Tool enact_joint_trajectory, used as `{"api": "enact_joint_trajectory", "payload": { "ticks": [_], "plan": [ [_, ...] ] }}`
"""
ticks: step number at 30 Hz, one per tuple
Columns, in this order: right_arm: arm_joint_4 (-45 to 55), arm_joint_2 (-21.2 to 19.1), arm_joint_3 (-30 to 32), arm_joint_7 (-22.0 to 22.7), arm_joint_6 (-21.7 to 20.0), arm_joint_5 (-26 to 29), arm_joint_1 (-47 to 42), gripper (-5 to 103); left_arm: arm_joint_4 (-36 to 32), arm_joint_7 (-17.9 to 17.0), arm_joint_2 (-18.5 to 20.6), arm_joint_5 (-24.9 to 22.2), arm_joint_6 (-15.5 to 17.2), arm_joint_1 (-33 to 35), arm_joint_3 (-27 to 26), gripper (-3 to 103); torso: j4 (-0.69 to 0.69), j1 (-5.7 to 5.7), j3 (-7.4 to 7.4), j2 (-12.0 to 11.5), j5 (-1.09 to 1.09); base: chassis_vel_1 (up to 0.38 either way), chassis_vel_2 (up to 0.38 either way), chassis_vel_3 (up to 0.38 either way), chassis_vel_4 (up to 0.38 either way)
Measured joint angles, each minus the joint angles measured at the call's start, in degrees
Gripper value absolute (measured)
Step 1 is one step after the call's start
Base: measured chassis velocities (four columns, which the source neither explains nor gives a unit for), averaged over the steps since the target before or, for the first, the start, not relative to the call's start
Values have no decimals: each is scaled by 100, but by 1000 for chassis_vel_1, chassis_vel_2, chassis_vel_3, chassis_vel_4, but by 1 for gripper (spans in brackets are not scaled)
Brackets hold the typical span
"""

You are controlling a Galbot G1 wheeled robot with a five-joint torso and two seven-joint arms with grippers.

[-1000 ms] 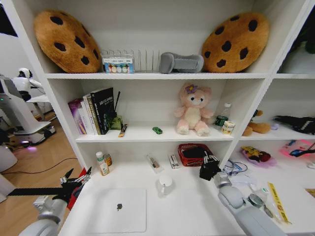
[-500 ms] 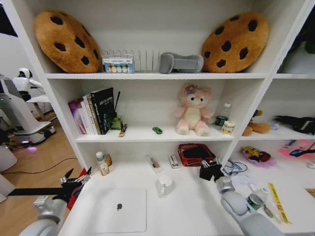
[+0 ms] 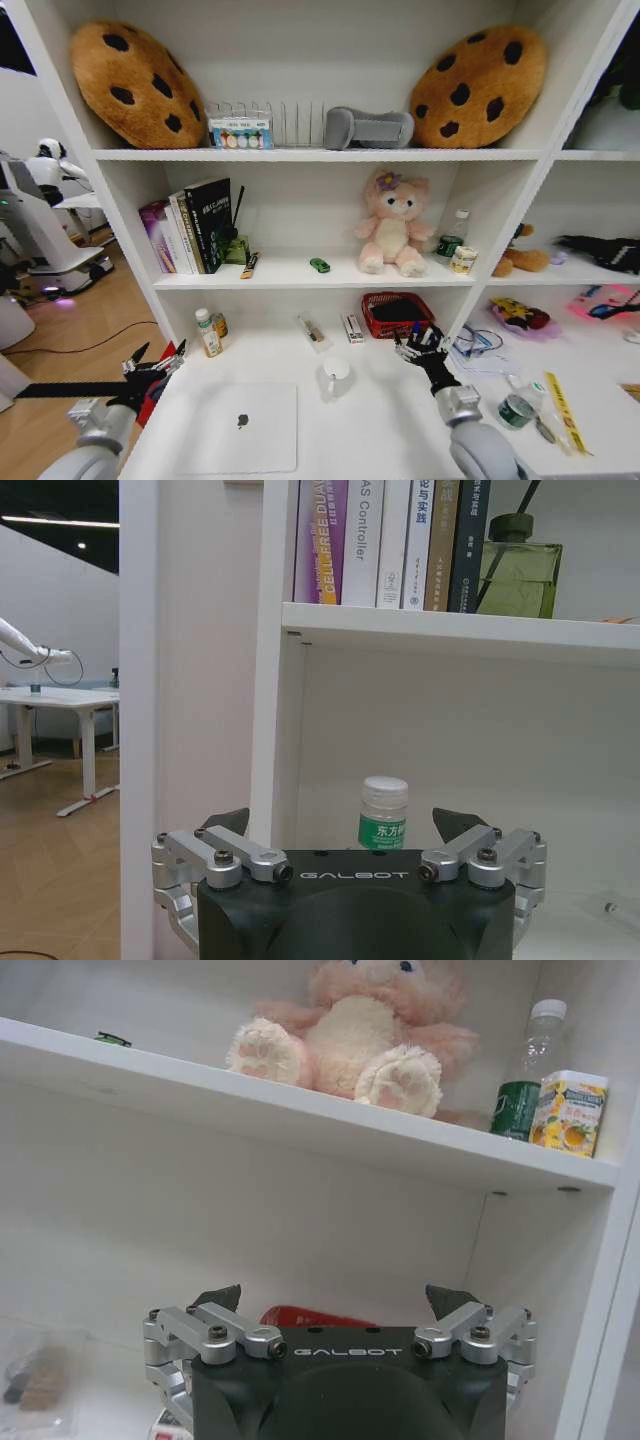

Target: Organize the objects on the table.

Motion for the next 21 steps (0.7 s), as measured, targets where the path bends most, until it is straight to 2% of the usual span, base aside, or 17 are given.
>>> {"api": "enact_joint_trajectory", "payload": {
  "ticks": [3,8,15,21],
  "plan": [
    [113,116,84,-35,90,-30,-233,100,0,0,0,0,0,0,0,100,0,0,0,0,-1,0,0,0,0],
    [542,631,539,-186,408,-59,-1053,100,0,0,0,0,0,0,0,100,0,0,0,1,-1,0,0,0,0],
    [568,948,1043,-181,590,83,-1537,100,0,0,0,0,0,0,0,100,0,0,0,0,-1,0,0,0,0],
    [593,1093,1052,-179,655,73,-1682,100,0,1,0,0,0,0,0,100,0,0,0,0,-1,0,0,0,0]
  ]
}}
